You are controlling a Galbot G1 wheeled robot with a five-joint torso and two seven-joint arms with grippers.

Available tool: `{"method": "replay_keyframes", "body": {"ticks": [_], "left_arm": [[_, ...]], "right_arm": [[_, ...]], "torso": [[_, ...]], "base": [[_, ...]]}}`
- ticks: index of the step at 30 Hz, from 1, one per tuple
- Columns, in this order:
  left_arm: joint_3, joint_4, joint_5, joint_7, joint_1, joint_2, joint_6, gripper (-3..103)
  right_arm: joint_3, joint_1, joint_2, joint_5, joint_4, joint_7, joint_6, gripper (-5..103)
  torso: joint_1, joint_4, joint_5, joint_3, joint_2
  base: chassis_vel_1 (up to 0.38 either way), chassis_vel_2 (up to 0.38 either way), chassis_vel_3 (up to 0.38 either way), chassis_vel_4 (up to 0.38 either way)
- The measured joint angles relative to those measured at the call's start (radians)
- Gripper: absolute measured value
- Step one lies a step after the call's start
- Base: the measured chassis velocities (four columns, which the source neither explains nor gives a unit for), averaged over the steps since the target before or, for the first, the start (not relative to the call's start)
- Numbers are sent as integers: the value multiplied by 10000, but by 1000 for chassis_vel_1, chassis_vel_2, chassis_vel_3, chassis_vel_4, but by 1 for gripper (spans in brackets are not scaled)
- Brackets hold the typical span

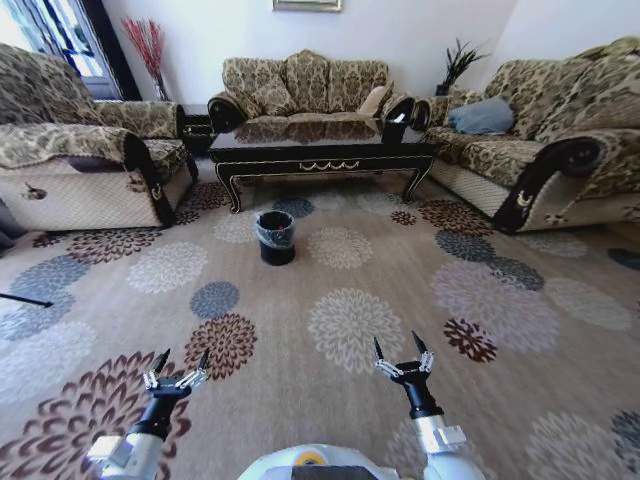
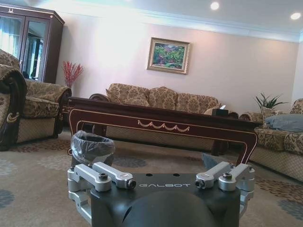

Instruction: Move to the front of the table and pick up the trash from the floor, then place it into the trash bin.

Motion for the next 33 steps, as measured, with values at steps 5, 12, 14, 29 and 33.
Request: {"method": "replay_keyframes", "body": {"ticks": [5,12,14,29,33], "left_arm": [[0,0,0,-1,0,0,0,100],[0,0,0,0,0,0,0,100],[0,0,0,0,0,0,0,100],[0,0,0,0,-2,0,0,100],[0,0,0,0,0,0,1,100]], "right_arm": [[0,0,0,0,0,0,0,100],[-1,0,0,0,0,0,0,100],[0,0,0,0,0,0,0,100],[-1,3,0,0,0,0,0,100],[0,0,0,0,0,0,0,100]], "torso": [[0,-3,1,1,0],[0,-1,4,1,0],[1,-3,1,1,0],[0,-1,1,2,0],[-1,-1,1,1,0]], "base": [[175,-176,-185,182],[177,-188,-184,187],[171,-217,-168,197],[61,-62,-55,64],[0,0,0,0]]}}
